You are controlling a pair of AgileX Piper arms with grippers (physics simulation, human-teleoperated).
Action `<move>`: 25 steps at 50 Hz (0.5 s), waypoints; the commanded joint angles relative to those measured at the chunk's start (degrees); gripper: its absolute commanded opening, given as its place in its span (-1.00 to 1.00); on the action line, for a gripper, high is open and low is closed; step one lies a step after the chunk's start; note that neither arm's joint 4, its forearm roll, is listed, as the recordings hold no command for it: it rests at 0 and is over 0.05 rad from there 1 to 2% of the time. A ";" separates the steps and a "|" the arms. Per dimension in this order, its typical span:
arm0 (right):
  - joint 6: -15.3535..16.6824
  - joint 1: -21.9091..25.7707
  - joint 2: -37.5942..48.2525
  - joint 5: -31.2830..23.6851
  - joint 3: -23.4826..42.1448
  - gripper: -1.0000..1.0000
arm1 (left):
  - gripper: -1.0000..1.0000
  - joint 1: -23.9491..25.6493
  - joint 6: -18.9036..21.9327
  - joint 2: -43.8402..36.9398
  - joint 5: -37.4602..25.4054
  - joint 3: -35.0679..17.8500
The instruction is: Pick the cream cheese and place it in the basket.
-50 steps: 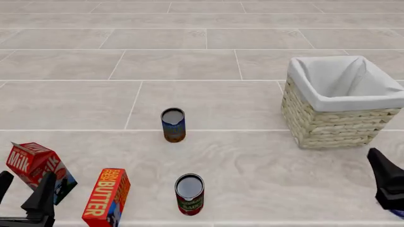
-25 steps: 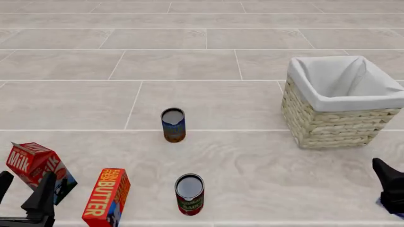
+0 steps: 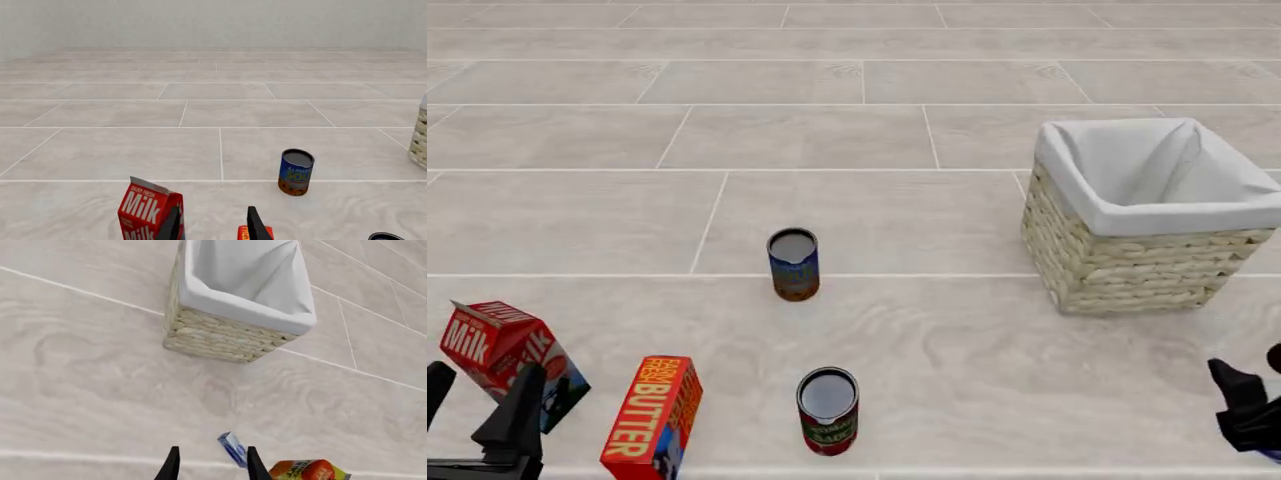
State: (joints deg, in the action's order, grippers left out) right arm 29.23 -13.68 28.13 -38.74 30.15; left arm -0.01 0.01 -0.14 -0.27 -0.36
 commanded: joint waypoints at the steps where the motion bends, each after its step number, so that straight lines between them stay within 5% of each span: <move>1: 6.20 -3.44 5.96 1.86 -0.91 1.00 | 1.00 -0.01 -0.01 0.00 0.01 0.00; 6: 9.96 -5.22 7.99 4.10 -2.06 1.00 | 1.00 -0.01 -0.02 0.00 0.01 0.00; 25: 14.16 -8.90 16.92 9.41 -0.55 1.00 | 1.00 -0.01 0.00 0.00 0.01 0.00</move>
State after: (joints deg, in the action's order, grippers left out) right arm 40.80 -20.74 40.21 -31.90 28.77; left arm -0.01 0.01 -0.14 -0.27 -0.36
